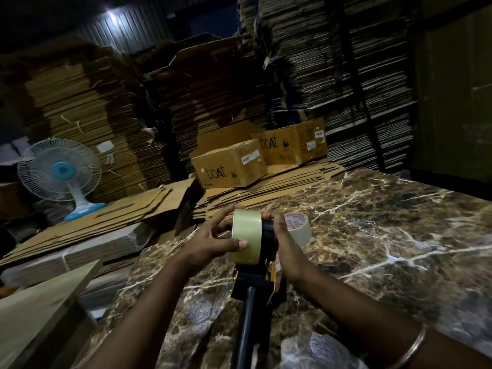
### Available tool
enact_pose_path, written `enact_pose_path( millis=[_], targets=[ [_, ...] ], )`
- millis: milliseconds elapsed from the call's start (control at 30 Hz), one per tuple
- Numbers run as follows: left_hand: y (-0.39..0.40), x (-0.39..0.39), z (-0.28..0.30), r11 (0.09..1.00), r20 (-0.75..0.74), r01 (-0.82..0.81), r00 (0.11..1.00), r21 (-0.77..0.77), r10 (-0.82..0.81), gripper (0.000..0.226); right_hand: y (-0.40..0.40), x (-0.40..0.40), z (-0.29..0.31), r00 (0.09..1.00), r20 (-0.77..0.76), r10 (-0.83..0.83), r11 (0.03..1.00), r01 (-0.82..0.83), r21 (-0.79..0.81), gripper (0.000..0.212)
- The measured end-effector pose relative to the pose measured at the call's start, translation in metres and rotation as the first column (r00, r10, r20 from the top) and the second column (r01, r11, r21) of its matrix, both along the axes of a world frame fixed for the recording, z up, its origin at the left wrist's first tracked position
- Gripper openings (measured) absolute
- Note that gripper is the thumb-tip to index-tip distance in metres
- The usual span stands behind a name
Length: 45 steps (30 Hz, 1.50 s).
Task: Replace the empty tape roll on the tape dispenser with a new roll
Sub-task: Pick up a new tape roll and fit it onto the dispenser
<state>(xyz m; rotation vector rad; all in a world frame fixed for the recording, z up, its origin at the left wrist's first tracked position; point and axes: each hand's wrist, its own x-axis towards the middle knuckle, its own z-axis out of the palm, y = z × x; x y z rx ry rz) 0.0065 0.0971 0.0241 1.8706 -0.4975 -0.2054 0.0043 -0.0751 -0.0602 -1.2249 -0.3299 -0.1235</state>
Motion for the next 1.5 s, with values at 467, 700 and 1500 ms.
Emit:
enact_pose_path(
  millis=[467,700,1500],
  targets=[
    [-0.005,0.005,0.011,0.992,-0.046,0.104,0.994,0.074,-0.101,0.088,-0.004,-0.001,-0.002,0.987,-0.082,0.135,0.958,-0.108,0.266,0.061],
    [-0.016,0.008,0.01,0.98,-0.003,0.106,0.994,0.168,-0.107,0.084,-0.007,-0.008,-0.001,0.991,-0.113,0.073,0.952,-0.036,0.303,0.036],
    [-0.053,0.012,0.008,0.94,-0.019,0.09,0.996,0.33,-0.089,0.082,-0.007,-0.002,-0.004,0.955,-0.281,0.098,0.835,0.075,0.545,0.058]
  ],
)
